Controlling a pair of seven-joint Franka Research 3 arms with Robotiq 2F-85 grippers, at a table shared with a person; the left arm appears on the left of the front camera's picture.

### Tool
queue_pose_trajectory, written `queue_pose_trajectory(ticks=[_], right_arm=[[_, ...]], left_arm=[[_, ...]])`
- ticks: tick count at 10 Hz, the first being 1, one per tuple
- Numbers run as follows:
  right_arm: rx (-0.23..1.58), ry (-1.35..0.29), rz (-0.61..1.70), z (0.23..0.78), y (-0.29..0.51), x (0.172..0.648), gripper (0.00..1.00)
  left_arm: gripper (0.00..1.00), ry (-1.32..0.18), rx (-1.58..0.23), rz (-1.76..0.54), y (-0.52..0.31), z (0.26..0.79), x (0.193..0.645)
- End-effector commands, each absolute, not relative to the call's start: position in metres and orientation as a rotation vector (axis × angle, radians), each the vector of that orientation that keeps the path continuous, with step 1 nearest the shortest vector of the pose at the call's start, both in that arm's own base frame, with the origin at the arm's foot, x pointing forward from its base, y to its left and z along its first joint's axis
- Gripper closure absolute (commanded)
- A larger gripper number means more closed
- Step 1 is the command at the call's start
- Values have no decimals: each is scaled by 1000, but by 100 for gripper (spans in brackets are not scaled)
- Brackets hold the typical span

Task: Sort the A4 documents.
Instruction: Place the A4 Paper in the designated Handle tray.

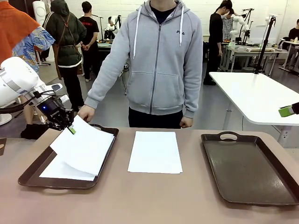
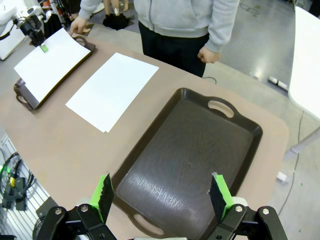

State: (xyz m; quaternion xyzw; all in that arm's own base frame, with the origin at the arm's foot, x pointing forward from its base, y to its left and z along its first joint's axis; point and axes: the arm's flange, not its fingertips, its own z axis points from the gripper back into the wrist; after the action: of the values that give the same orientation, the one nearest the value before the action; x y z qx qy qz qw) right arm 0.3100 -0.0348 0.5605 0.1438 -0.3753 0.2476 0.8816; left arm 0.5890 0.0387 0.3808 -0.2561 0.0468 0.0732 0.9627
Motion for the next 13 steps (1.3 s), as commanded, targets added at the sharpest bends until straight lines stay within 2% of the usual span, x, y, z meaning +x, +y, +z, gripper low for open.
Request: queue_pose_trajectory(ticks=[1, 7, 8, 9, 10, 11, 12, 13], right_arm=[[314, -781, 521, 559, -34, 311, 0], [314, -781, 521, 559, -34, 311, 0], [314, -781, 521, 559, -34, 311, 0], [314, -781, 521, 559, -34, 311, 0], [314, -781, 521, 559, -34, 311, 0], [314, -781, 521, 559, -34, 311, 0], [314, -781, 521, 559, -34, 311, 0], [314, -781, 521, 559, -34, 311, 0]], left_arm=[[99, 94, -442, 155, 32, 383, 583], [99, 117, -372, 128, 31, 372, 586], [85, 114, -365, 130, 31, 372, 586], [80, 109, -355, 117, 30, 374, 585], [65, 108, -353, 112, 30, 375, 585], [60, 107, -347, 111, 31, 375, 585], [46, 105, -342, 111, 31, 376, 585], [41, 104, -326, 109, 32, 376, 585]])
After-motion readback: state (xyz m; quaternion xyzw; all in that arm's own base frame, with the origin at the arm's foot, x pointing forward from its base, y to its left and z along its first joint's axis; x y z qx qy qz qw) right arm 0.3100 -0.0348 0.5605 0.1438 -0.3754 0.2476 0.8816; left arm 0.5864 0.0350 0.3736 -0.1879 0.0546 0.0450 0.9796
